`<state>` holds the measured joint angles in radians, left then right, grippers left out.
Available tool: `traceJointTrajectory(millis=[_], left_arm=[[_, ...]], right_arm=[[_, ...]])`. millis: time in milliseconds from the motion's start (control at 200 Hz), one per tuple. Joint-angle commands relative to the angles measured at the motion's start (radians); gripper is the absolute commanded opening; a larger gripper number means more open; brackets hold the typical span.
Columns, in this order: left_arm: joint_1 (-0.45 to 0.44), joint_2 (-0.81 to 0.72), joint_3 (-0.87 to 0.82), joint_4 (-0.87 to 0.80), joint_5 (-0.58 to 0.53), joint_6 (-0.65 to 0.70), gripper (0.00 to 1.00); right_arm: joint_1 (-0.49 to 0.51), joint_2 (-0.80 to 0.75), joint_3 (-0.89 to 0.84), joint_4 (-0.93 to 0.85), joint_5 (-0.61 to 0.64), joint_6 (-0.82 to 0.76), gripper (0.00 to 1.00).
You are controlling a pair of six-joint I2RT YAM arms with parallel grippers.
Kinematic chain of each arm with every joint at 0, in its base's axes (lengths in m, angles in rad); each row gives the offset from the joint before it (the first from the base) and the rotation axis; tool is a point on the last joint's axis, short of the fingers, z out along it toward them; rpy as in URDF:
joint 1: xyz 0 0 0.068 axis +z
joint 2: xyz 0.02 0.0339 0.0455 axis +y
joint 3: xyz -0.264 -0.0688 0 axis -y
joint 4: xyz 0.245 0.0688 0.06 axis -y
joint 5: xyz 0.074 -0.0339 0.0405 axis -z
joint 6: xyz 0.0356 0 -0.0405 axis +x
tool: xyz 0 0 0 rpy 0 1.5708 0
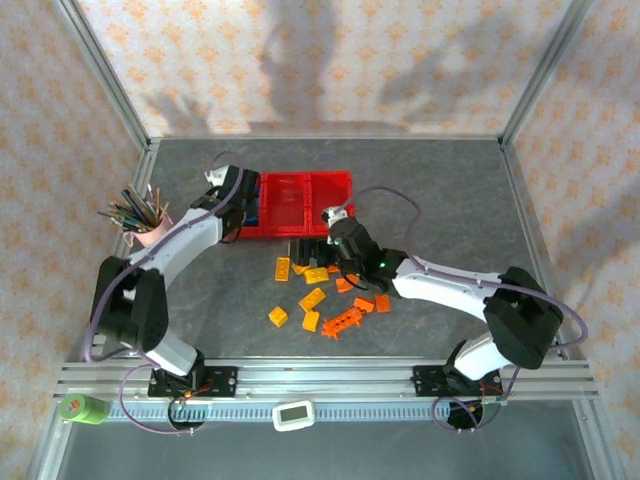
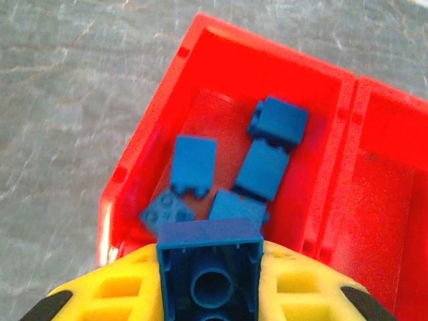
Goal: Sort the legos into containers by color
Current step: Place the lego in the container, then pick up the lego from the center of the table.
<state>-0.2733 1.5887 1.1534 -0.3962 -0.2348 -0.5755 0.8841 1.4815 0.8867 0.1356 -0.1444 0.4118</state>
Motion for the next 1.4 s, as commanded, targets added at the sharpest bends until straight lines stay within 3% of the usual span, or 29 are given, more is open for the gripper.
traceJointTrajectory(millis=[0, 140, 365, 656, 1056, 1391], left_arm=[[0.030, 0.078, 0.088, 0.061, 0.001, 0.074, 0.26], [0.066, 0.201, 0.187, 0.047, 0.025, 0.076, 0.27], [0.079, 0.291, 0.252, 0.046, 0.032, 0.096, 0.43], [0.084, 0.238, 0.262, -0.001, 0.018, 0.116, 0.57], [0.063, -0.072, -0.053, 0.085, 0.248, 0.098, 0.66], [-0.069, -0.325, -0.305, 0.051, 0.283, 0.052, 0.68]], right_arm=[[-0.007, 0.020, 0.037, 0.004, -0.007, 0.008, 1.00], [-0.010, 0.035, 0.052, -0.004, -0.011, 0.006, 1.00], [-0.013, 0.028, 0.064, -0.014, -0.015, 0.004, 1.00], [-0.013, -0.021, 0.055, -0.031, -0.007, 0.001, 1.00], [-0.013, -0.075, -0.035, -0.046, -0.019, 0.012, 1.00], [-0.014, -0.054, -0.130, 0.015, -0.110, 0.027, 1.00]])
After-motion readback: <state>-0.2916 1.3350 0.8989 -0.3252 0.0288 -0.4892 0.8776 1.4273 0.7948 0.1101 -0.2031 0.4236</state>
